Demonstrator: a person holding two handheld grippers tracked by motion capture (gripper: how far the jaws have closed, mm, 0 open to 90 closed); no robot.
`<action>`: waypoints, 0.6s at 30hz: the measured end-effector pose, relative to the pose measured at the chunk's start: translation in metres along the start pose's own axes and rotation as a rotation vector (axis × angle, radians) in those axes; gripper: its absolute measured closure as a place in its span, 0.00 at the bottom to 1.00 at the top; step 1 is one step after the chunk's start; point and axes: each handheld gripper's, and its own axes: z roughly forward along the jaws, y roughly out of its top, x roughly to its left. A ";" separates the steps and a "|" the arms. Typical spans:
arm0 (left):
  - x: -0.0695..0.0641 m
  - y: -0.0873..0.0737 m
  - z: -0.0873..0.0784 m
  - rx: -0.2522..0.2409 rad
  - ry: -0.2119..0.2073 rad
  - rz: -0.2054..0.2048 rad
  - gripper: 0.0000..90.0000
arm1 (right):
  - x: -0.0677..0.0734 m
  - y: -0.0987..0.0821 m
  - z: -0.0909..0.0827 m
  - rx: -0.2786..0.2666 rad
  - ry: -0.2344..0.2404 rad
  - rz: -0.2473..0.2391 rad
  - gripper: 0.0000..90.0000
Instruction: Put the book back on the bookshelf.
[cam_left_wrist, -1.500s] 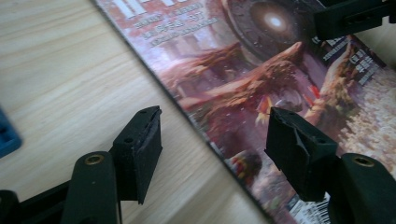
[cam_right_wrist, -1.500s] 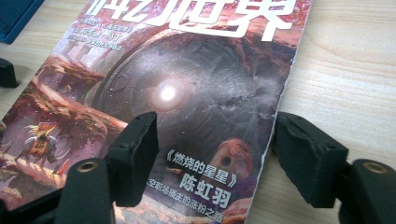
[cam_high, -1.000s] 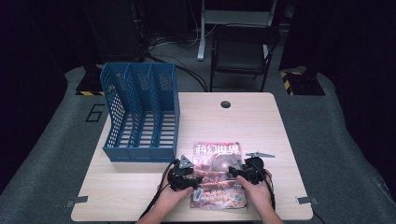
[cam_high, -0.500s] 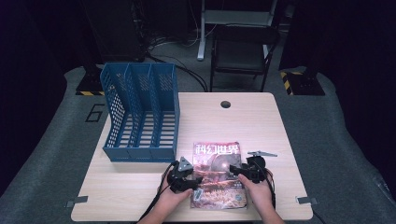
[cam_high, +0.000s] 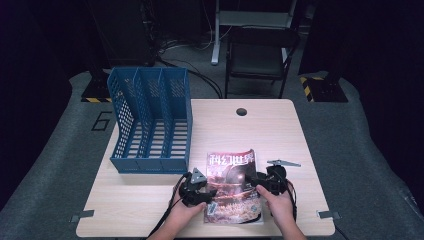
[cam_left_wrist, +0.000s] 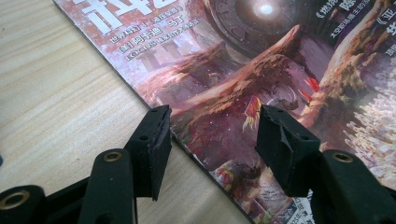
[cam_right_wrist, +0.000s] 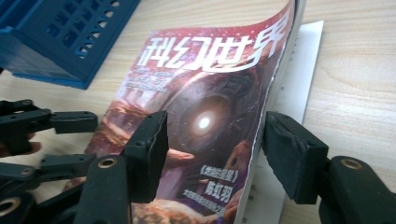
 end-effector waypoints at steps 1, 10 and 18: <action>0.000 0.000 0.000 -0.005 0.007 0.010 0.50 | -0.002 0.001 0.001 0.009 0.002 0.010 0.46; 0.001 -0.003 0.000 -0.021 0.003 0.018 0.50 | -0.014 0.004 0.017 0.048 0.025 0.034 0.48; 0.000 -0.004 0.000 -0.038 -0.003 -0.004 0.50 | -0.013 0.005 0.028 0.080 0.007 -0.013 0.48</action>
